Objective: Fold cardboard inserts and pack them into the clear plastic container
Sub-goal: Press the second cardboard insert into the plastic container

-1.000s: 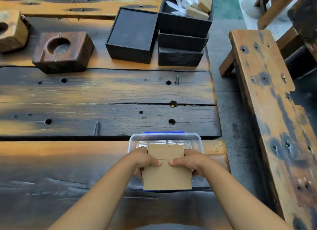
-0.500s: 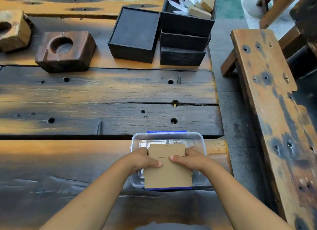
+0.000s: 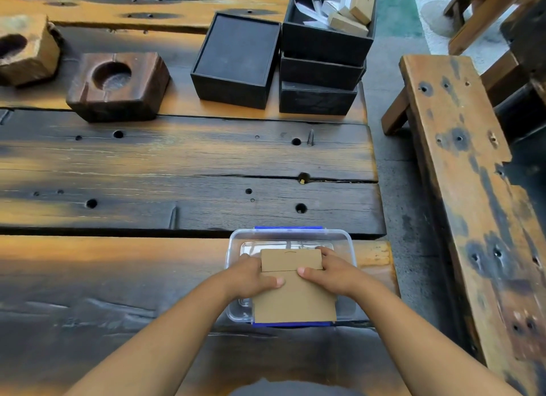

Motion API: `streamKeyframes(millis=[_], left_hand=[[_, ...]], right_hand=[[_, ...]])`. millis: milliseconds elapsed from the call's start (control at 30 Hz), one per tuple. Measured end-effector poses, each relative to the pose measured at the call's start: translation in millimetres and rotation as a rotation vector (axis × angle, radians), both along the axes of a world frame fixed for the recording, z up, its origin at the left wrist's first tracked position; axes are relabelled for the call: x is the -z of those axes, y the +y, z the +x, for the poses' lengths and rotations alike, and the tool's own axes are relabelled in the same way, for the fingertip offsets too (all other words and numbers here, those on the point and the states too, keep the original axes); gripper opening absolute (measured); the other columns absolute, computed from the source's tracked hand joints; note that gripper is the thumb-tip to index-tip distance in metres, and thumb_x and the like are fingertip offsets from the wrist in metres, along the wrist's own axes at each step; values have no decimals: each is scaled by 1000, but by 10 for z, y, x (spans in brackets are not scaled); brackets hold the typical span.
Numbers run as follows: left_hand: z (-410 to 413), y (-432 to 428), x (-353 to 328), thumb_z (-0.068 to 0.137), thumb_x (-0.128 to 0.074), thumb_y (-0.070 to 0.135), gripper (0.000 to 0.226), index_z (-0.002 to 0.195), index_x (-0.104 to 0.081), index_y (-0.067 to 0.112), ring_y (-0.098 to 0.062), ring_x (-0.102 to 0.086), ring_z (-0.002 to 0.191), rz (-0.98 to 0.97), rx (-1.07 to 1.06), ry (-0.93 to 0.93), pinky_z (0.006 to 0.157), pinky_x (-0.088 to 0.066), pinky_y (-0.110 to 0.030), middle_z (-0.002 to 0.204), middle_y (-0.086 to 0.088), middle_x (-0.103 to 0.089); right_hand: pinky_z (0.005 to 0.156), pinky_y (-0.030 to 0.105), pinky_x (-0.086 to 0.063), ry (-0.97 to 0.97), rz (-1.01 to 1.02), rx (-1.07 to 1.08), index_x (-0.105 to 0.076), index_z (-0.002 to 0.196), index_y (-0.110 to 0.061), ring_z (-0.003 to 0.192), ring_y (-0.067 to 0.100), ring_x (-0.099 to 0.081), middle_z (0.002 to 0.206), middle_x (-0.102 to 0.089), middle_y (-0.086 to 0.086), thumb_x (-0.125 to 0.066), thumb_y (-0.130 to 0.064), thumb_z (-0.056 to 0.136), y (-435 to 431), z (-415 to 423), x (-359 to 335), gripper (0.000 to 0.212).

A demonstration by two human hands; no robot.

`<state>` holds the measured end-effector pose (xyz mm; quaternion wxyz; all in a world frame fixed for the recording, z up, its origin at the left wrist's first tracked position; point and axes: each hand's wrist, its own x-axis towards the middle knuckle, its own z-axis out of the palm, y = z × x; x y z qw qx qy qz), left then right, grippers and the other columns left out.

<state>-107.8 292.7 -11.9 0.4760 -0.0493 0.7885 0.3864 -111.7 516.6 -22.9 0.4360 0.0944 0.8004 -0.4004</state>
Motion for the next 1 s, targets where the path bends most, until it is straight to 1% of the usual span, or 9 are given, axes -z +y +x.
streamKeyframes(millis=[233, 333, 433, 600, 667, 733, 800, 933, 1000], left_hand=[[-21, 3, 14, 85, -67, 46, 47, 121, -60, 16, -12, -62, 93, -44, -72, -48, 78, -47, -22, 110, 2, -67], [10, 35, 34, 84, -66, 50, 40, 107, -58, 18, -12, -61, 86, -132, -71, -9, 69, -46, -22, 104, 1, -65], [40, 55, 53, 81, -68, 51, 50, 111, -59, 13, -18, -64, 95, -176, -95, 14, 81, -51, -29, 108, -2, -66], [59, 3, -11, 75, -78, 37, 58, 123, -57, 12, -23, -64, 107, -71, -144, -99, 99, -53, -41, 120, -5, -67], [59, 9, -18, 75, -79, 29, 57, 124, -57, 10, -26, -64, 109, -87, -138, -98, 99, -52, -43, 122, -7, -66], [62, 29, -25, 75, -80, 28, 55, 123, -57, 10, -26, -63, 109, -128, -127, -76, 98, -53, -41, 121, -7, -66], [63, 53, -36, 75, -80, 30, 54, 121, -58, 11, -25, -63, 106, -184, -95, -53, 95, -53, -38, 119, -6, -66], [43, 57, -73, 73, -80, 34, 57, 119, -54, 13, -23, -62, 105, -229, 13, -70, 92, -53, -35, 118, -5, -63], [26, 26, -84, 74, -80, 32, 57, 120, -53, 12, -23, -61, 104, -183, 27, -116, 83, -54, -34, 119, -6, -62]], right_hand=[[103, 40, -49, 32, 45, 62, -50, 139, -13, 121, 19, -57, 147, -43, -1, -69, -55, 79, -52, 50, -7, 76], [97, 39, -53, 98, 95, 76, -62, 125, -18, 110, 18, -63, 130, -60, 0, -68, -55, 79, -97, 79, -25, 59], [91, 38, -56, 99, 106, 83, -67, 116, -20, 101, 17, -68, 113, -71, 0, -69, -54, 79, -91, 92, -70, 50], [75, 25, -54, 0, 22, 64, -66, 108, -25, 93, 10, -66, 109, -70, -4, -74, -43, 80, -33, 127, -139, 35], [77, 28, -56, -23, 30, 67, -62, 105, -28, 93, 11, -65, 108, -68, -4, -75, -39, 79, -23, 142, -146, 31], [88, 35, -56, -18, 54, 86, -62, 114, -24, 101, 17, -66, 114, -68, -1, -76, -36, 79, -27, 165, -135, 40], [93, 36, -54, 5, 85, 76, -63, 118, -20, 105, 19, -65, 118, -68, 1, -75, -36, 80, -43, 198, -132, 44], [75, 24, -51, -21, 123, 27, -62, 117, -17, 97, 15, -64, 113, -65, 0, -72, -42, 81, -45, 191, -146, 45], [68, 19, -50, -56, 83, 36, -61, 111, -20, 89, 9, -63, 109, -64, -3, -71, -40, 82, -29, 165, -178, 37]])
